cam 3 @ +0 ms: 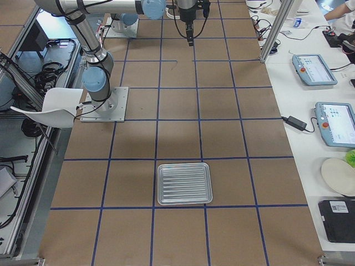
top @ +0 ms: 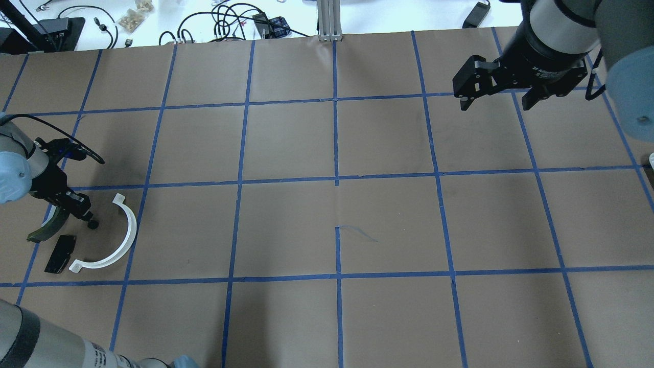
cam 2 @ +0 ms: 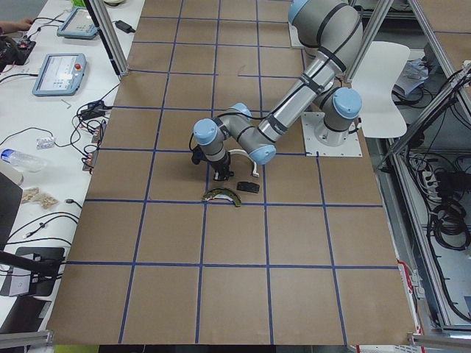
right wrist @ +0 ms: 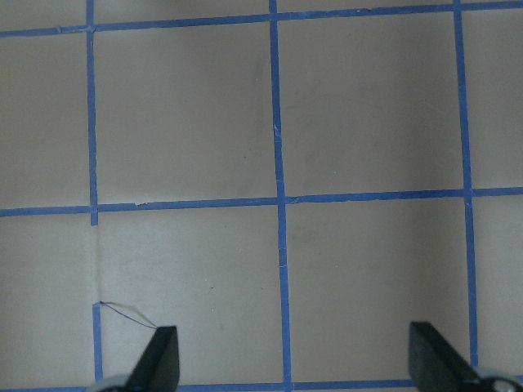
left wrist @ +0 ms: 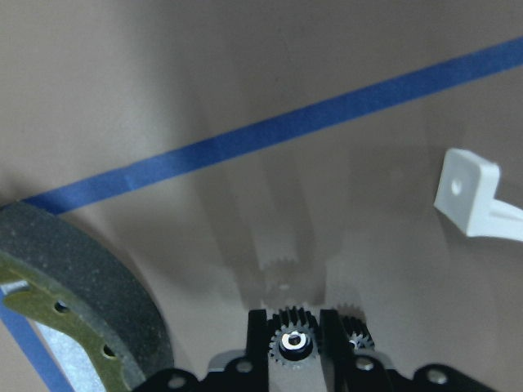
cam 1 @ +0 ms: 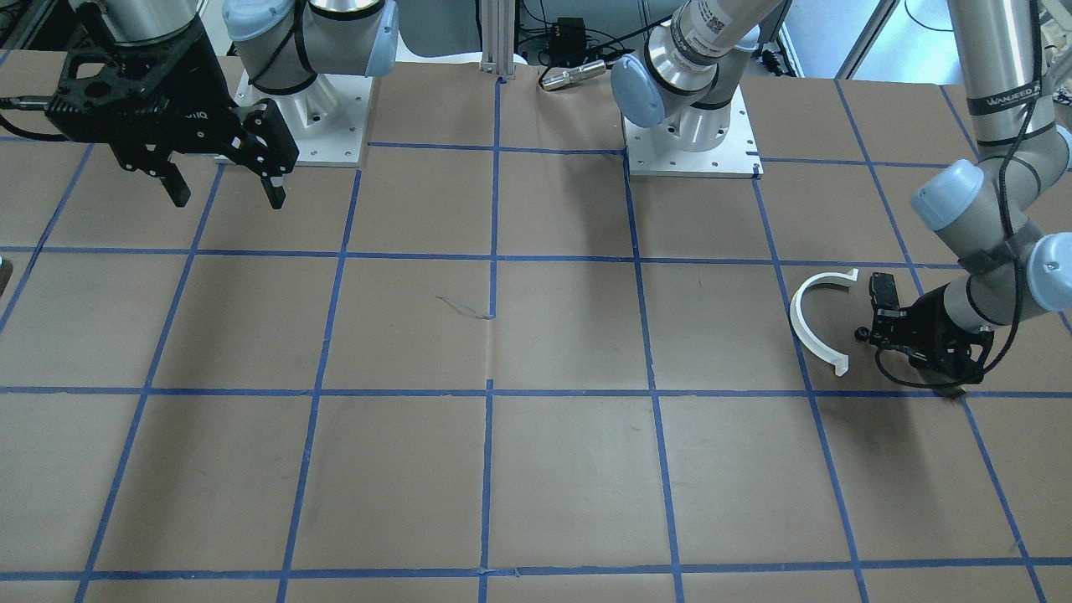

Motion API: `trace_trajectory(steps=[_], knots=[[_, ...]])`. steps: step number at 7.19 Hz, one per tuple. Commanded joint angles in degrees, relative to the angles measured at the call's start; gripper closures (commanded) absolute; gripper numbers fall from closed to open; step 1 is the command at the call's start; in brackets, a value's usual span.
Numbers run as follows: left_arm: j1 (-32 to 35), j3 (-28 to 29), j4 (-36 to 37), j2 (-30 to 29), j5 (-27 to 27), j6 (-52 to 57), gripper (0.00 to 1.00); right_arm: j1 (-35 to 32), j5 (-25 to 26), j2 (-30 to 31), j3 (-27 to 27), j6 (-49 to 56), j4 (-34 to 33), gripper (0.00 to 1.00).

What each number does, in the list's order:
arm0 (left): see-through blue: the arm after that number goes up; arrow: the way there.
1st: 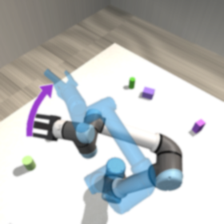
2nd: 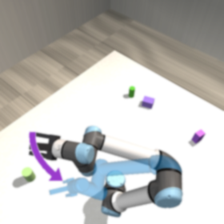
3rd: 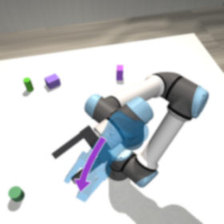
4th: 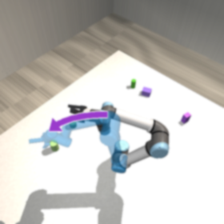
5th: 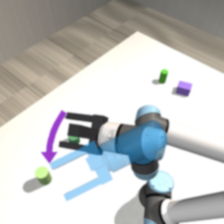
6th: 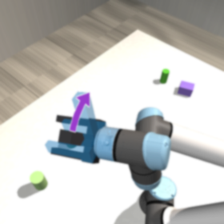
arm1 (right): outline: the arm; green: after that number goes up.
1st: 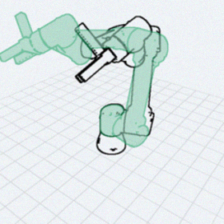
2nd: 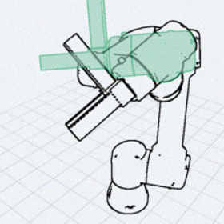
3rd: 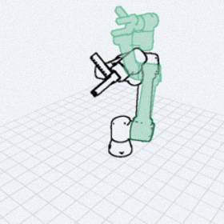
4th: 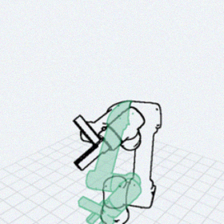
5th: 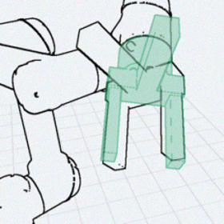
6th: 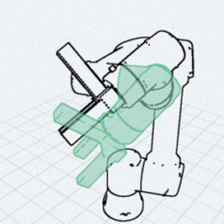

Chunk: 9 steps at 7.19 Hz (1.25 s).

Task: Place bearing gear from tray to pile

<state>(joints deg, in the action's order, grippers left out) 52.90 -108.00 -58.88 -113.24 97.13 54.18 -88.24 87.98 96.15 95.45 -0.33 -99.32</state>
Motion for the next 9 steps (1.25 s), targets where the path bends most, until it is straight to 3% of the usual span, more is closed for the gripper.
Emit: trace_trajectory(steps=[1, 5, 6, 7, 9], knots=[[-1.5, -2.0, 0.5, 0.6, 0.2, 0.1, 1.0, 0.0, 0.0, 0.0, 0.0, 0.0, 0.0, 0.0], [-2.3, -1.7, 0.9, 0.6, 0.5, 0.2, 0.98, 0.0, 0.0, -0.1, 0.0, 0.0, 0.2, 0.0], [-2.3, -1.6, 0.9, 0.7, 0.4, 0.2, 0.54, 0.0, 0.0, 0.0, 0.0, 0.1, 0.2, 0.0], [-2.3, -1.7, 1.0, 0.7, 0.2, 0.2, 0.2, 0.0, 0.0, -0.1, 0.0, 0.1, 0.2, 0.0], [-1.9, -1.4, 0.7, 1.6, 0.4, 0.1, 0.11, 0.0, 0.0, -0.1, 0.0, 0.0, 0.2, 0.0]])
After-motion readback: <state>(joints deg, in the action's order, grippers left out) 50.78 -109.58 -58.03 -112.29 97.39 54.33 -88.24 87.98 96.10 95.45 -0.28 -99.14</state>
